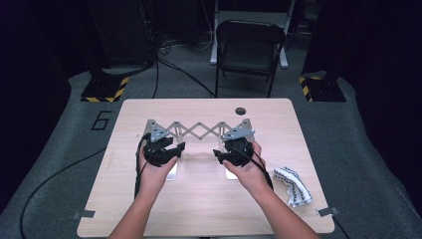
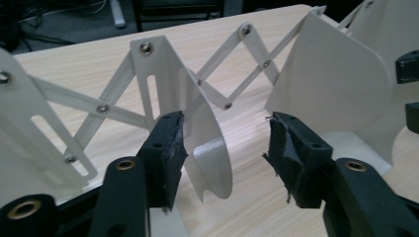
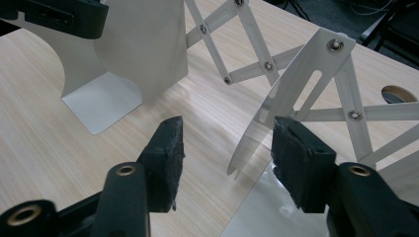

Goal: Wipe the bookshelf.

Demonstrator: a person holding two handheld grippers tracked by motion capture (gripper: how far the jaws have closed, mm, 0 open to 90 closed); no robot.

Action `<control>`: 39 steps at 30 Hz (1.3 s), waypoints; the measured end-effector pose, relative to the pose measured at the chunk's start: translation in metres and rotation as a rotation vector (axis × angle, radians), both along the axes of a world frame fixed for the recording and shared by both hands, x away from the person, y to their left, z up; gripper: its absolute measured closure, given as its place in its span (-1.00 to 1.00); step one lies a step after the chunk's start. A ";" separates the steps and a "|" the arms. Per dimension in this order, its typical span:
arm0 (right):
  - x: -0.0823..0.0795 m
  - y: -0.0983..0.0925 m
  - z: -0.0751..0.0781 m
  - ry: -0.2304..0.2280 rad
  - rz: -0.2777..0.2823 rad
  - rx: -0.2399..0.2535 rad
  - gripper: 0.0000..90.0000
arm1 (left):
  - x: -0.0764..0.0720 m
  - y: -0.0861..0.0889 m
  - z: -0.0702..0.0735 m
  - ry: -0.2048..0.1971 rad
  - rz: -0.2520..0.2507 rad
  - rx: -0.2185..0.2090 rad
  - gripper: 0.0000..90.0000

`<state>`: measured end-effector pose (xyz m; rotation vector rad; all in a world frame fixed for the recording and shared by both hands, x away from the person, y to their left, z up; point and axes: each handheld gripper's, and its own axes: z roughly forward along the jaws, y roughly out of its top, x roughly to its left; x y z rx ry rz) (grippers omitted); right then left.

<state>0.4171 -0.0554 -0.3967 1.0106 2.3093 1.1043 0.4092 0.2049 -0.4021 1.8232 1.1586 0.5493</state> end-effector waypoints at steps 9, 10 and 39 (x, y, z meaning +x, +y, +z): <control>-0.001 -0.014 0.004 -0.014 0.075 0.115 -0.22 | -0.007 0.007 0.010 -0.040 -0.101 -0.025 -0.12; -0.001 -0.017 0.005 -0.012 0.083 0.127 -0.22 | -0.008 0.008 0.011 -0.044 -0.109 -0.033 -0.12; -0.080 -0.090 -0.026 -0.124 0.099 0.255 -0.55 | -0.081 0.043 -0.008 -0.101 -0.323 -0.024 -0.16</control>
